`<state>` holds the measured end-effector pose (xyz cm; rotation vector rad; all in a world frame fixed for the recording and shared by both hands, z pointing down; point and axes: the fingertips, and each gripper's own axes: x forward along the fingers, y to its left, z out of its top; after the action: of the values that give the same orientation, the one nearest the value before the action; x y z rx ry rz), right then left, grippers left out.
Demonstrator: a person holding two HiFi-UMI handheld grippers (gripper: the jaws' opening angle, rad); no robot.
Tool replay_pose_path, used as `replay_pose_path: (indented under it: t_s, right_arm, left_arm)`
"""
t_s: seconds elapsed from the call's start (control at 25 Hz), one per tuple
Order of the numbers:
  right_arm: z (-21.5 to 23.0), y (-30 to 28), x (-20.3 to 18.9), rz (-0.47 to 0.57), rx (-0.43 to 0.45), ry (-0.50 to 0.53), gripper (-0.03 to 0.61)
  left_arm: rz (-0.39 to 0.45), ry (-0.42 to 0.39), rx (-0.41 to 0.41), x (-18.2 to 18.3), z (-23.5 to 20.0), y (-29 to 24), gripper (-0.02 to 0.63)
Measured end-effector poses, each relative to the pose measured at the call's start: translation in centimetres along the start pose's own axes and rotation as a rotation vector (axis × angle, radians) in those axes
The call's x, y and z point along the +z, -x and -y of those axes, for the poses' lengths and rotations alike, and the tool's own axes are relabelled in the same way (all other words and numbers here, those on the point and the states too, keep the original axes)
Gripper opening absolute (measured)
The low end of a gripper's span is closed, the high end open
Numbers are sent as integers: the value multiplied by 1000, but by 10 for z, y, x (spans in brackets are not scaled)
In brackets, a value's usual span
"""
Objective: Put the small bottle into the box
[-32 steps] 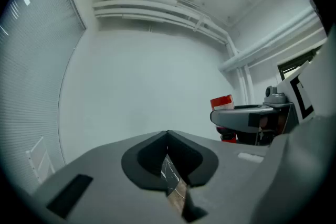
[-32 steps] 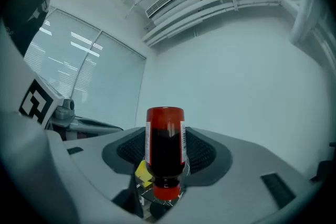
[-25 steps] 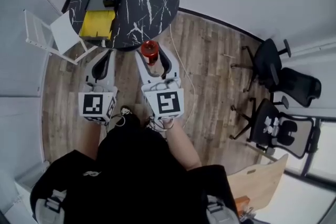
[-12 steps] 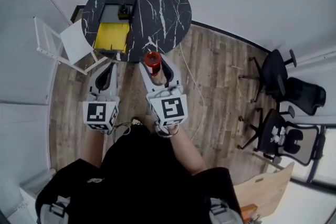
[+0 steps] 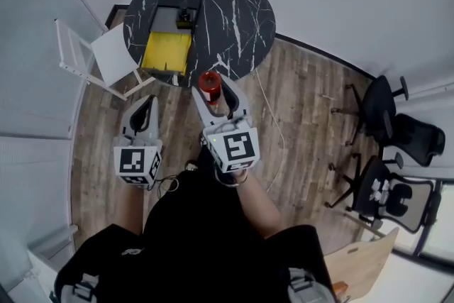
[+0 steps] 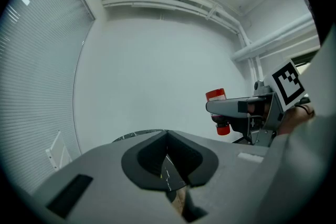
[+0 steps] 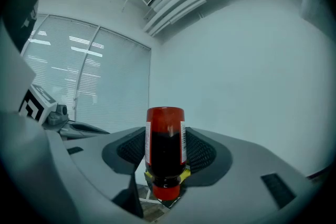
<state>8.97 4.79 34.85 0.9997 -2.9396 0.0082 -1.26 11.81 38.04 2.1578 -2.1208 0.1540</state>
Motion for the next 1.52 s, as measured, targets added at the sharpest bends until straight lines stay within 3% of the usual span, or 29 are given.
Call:
replay_pose_path:
  t_s: [0.32, 0.76, 1.12, 1.52]
  right_arm:
    - [14, -66, -5, -5, 69, 1, 210]
    - [52, -168, -18, -15, 152, -40, 210]
    - [83, -203, -54, -73, 160, -130, 210]
    - [101, -224, -66, -101, 123, -142, 210]
  left_arm:
    - [-45, -6, 44, -5, -45, -33, -2]
    - [-150, -32, 55, -4, -86, -128, 0]
    - [-253, -26, 62, -34, -96, -172, 0]
    - [-302, -54, 24, -46, -122, -211, -1]
